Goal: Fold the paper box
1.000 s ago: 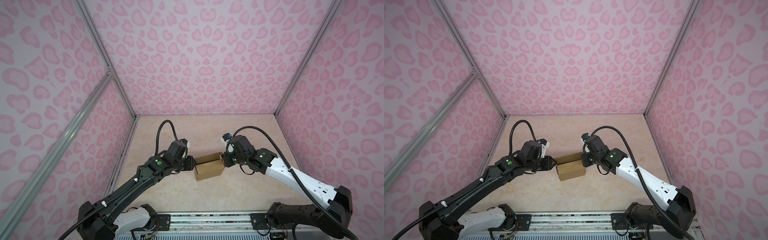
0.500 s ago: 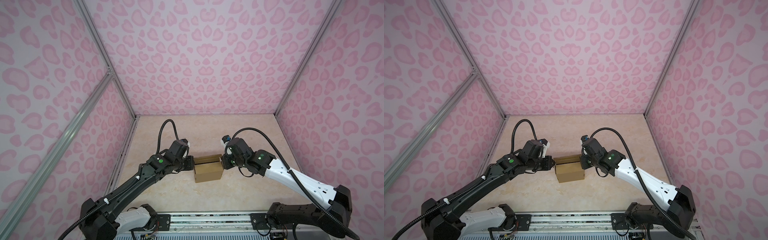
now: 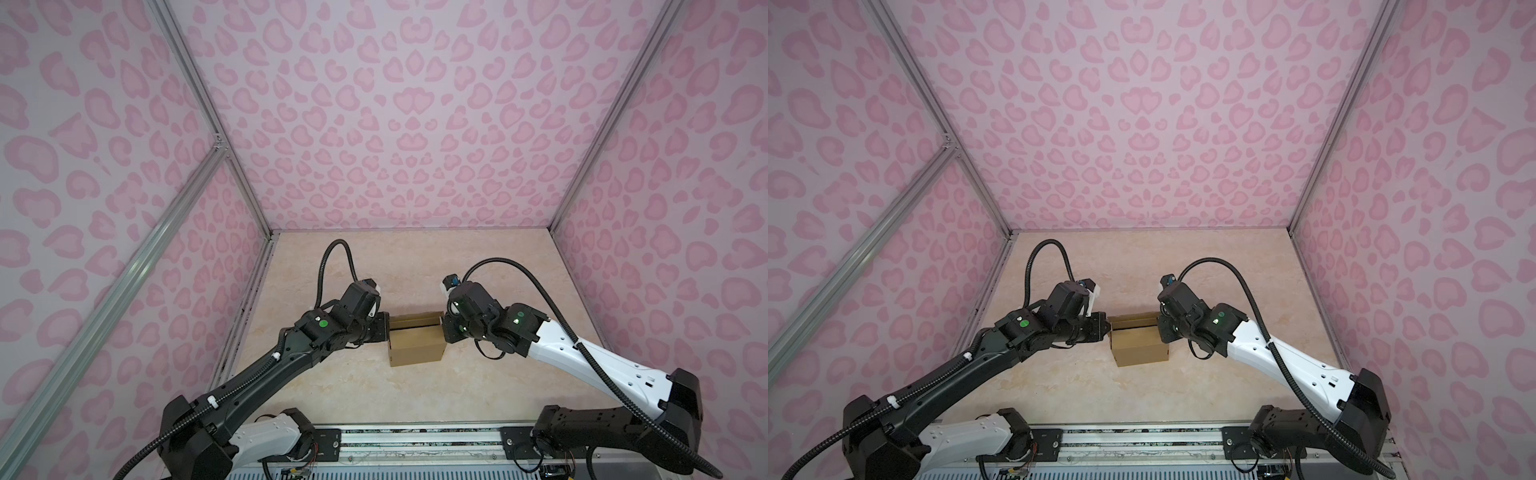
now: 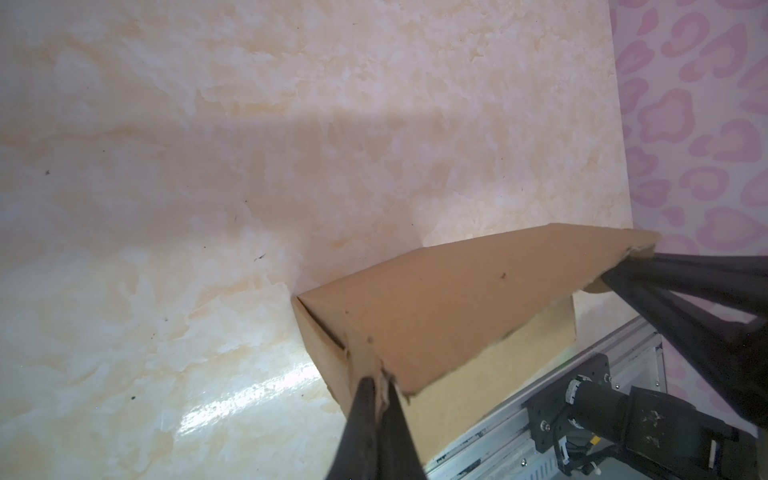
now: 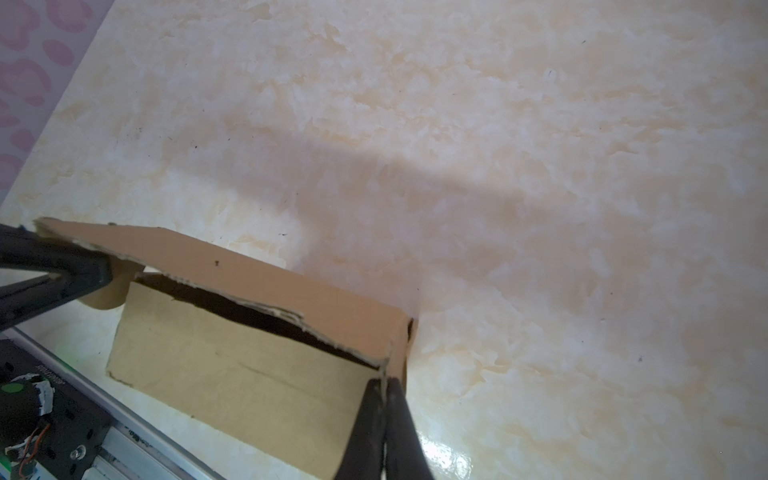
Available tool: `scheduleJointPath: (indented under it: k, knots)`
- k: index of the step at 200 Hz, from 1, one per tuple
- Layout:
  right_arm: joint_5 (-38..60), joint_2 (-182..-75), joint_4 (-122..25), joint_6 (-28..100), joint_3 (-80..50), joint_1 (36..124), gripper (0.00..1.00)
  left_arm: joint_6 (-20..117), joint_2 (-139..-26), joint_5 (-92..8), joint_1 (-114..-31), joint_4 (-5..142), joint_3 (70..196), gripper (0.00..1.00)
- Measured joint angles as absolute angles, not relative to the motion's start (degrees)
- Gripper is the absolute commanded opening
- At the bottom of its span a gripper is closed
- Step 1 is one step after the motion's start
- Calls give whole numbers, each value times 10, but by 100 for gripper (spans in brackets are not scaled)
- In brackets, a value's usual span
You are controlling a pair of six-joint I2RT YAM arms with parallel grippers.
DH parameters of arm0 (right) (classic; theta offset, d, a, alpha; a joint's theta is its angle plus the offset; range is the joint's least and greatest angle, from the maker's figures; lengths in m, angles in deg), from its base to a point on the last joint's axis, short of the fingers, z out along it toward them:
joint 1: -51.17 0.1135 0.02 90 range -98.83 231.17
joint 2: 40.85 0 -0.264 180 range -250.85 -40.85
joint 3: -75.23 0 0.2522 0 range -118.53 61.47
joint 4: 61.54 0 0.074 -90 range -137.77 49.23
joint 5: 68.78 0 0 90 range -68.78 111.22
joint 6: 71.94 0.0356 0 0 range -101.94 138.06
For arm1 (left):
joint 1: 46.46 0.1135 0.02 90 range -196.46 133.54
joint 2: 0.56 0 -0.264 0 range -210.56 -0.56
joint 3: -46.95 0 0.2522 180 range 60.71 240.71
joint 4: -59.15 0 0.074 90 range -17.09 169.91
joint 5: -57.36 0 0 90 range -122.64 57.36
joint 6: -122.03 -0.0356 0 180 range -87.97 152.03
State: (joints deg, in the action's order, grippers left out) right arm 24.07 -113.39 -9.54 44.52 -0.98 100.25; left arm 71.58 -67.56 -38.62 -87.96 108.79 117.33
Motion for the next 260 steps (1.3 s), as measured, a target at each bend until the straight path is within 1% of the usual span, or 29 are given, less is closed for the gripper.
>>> scheduleJointPath:
  k: [38,145,260]
  knots:
    - [244,-1131,-89,452,-7,1006,6,734,-675,-387,-883,1090,1175,6]
    - [256,-1123,-85,455,-1,1015,6,800,-673,-417,-885,1108,1198,6]
    - [293,-1141,-71,464,-17,1043,6,817,-669,-419,-885,1128,1203,7]
